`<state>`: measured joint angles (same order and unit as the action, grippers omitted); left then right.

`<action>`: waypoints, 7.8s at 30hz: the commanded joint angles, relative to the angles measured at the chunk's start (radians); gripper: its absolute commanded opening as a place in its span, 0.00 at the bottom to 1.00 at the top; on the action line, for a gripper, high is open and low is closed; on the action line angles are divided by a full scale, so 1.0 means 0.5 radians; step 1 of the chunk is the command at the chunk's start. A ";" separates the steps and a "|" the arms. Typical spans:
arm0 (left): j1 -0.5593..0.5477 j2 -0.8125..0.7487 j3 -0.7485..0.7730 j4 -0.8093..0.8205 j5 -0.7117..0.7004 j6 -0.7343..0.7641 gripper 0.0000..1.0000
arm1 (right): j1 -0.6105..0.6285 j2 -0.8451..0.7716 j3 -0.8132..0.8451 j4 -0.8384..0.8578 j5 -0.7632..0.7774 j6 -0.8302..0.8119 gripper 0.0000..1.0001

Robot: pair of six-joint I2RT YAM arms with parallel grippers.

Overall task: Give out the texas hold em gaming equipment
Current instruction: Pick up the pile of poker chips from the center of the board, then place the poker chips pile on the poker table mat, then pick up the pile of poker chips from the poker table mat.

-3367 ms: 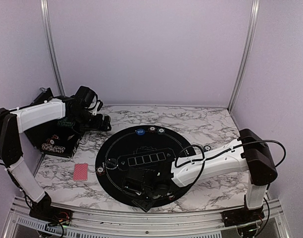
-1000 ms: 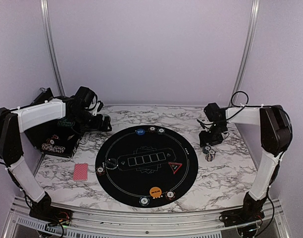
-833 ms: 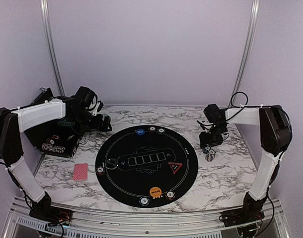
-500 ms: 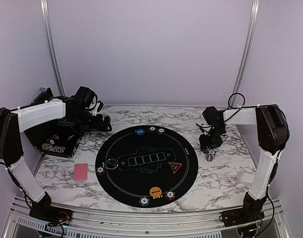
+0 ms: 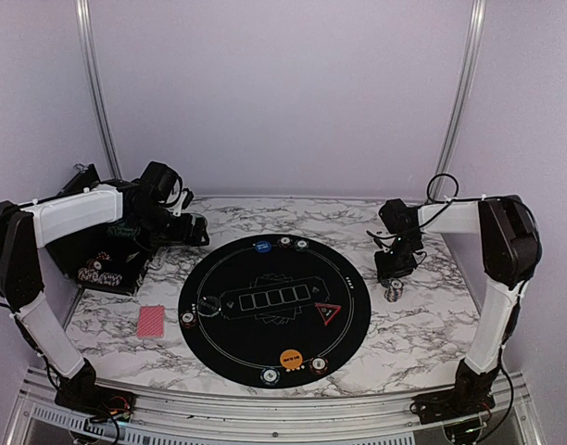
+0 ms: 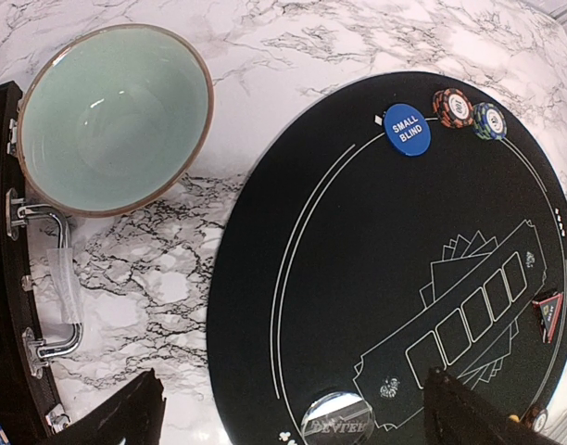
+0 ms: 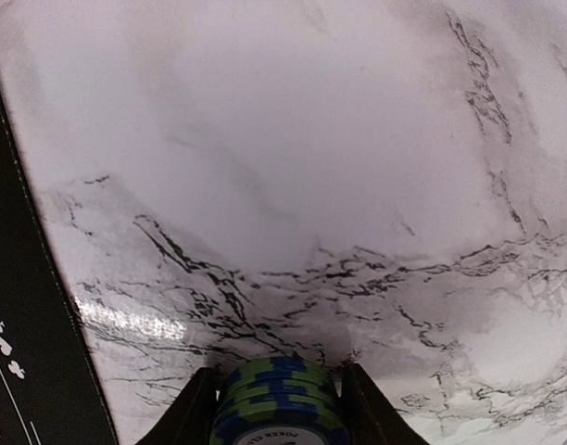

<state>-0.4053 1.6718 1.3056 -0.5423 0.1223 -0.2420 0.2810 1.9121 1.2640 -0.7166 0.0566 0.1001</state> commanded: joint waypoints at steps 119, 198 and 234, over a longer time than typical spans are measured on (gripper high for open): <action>0.034 -0.044 0.012 0.008 0.127 -0.032 0.99 | 1.581 0.657 1.512 -0.495 0.113 0.417 0.84; -1.156 1.065 0.794 -0.695 -0.312 0.301 0.66 | 0.631 -1.251 -0.448 1.169 0.433 0.602 0.85; -1.080 0.903 0.655 -0.559 -0.323 0.237 0.28 | 0.632 -1.226 -0.485 1.146 0.435 0.635 0.84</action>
<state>-0.9680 2.1674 1.6585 -0.8330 -0.0338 -0.1089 0.6014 1.2976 1.0161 -0.1505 0.2646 0.4019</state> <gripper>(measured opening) 0.410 0.839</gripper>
